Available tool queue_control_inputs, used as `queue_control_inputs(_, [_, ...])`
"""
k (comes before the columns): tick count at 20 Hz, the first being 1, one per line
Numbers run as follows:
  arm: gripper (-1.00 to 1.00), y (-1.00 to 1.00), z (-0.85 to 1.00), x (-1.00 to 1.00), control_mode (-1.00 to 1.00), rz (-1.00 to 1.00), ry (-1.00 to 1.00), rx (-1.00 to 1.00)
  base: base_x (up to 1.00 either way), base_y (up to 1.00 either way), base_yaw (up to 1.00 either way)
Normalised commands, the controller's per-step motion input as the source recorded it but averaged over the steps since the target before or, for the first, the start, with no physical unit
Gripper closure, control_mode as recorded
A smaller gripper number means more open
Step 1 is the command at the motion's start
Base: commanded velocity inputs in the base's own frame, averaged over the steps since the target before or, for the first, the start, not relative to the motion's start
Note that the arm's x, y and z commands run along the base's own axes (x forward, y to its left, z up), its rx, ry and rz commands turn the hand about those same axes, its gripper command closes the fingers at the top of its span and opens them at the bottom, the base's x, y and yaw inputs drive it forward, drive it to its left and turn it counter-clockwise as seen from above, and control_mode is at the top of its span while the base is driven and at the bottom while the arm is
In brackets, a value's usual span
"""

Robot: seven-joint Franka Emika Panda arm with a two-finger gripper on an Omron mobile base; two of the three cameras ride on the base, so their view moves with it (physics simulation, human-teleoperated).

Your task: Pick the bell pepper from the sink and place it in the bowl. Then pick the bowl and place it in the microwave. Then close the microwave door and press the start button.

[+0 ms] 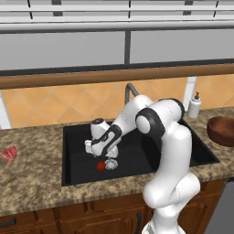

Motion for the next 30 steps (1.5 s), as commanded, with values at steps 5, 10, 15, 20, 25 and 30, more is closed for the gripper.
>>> queue_control_inputs(5, [-1.0, -0.01, -0.17, 0.24, -1.0, 0.0, 0.0, 0.0, 0.0, 0.0, 0.0])
queue_control_inputs(10, [-1.0, 0.1, -0.17, 0.18, -1.0, 0.0, 0.0, 0.0, 0.0, 0.0, 0.0])
queue_control_inputs(15, [-1.0, 0.07, -0.19, 0.04, -1.0, 0.0, 0.0, 0.0, 0.0, 0.0, 0.0])
queue_control_inputs(20, [-1.0, 0.01, -0.24, 0.0, -1.0, 0.0, 0.0, 0.0, 0.0, 0.0, 0.0])
queue_control_inputs(25, [-1.0, 0.0, -0.3, 0.01, -1.0, 0.0, 0.0, 0.0, 0.0, 0.0, 0.0])
queue_control_inputs(30, [-1.0, 0.0, -0.27, 0.08, -1.0, 0.0, 0.0, 0.0, 0.0, 0.0, 0.0])
